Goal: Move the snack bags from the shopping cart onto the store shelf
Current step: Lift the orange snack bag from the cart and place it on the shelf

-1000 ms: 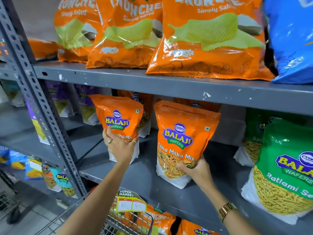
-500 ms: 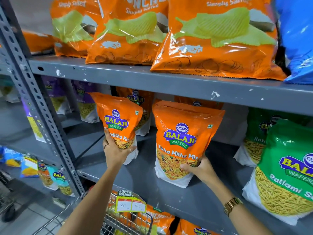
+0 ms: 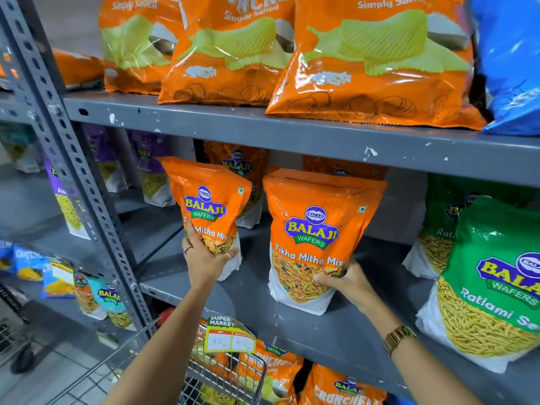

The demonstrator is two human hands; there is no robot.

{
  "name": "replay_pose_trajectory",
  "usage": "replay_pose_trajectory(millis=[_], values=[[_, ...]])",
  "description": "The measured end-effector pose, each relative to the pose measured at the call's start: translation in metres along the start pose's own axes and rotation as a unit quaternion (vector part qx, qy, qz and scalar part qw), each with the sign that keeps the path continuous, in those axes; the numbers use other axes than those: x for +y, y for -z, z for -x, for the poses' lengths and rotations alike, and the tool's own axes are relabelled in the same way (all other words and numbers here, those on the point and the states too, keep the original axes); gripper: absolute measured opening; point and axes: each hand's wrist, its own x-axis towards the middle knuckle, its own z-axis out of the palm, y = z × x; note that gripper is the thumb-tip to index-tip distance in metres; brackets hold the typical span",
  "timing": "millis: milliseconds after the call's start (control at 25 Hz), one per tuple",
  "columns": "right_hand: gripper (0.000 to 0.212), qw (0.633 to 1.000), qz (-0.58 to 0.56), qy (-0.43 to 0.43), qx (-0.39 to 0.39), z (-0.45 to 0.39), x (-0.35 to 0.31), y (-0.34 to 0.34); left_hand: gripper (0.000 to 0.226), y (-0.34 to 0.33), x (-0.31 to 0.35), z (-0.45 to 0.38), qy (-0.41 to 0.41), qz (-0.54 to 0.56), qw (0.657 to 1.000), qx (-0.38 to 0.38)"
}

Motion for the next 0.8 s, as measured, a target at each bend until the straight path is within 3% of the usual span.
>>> replay_pose_trajectory(millis=[120,280,360,440,640,720,800], values=[[0.056,1.0,-0.005,-0.01,0.003,0.0,0.0,0.0,0.122,0.001,0.003,0.002,-0.001,-0.01,1.0,-0.004],[0.096,0.999,-0.013,-0.035,0.006,0.004,-0.004,-0.002,0.137,0.004,0.007,0.011,0.038,-0.048,0.998,-0.023],[0.111,0.999,-0.011,-0.044,0.004,0.007,-0.01,0.002,0.135,0.008,0.006,0.023,0.01,-0.06,0.998,-0.026],[0.113,0.999,-0.011,-0.045,0.004,0.015,-0.018,0.009,0.128,0.013,0.008,0.037,-0.045,-0.06,0.997,-0.02],[0.077,0.994,-0.001,-0.017,0.104,0.05,-0.027,0.028,0.11,0.016,0.034,0.071,-0.12,0.007,0.992,-0.046],[0.051,0.976,0.041,0.021,0.212,0.069,-0.025,0.035,0.108,0.013,0.045,0.087,-0.147,0.034,0.986,-0.076],[0.029,0.929,0.104,0.054,0.352,0.089,-0.021,0.043,0.107,0.01,0.054,0.104,-0.17,0.057,0.978,-0.103]])
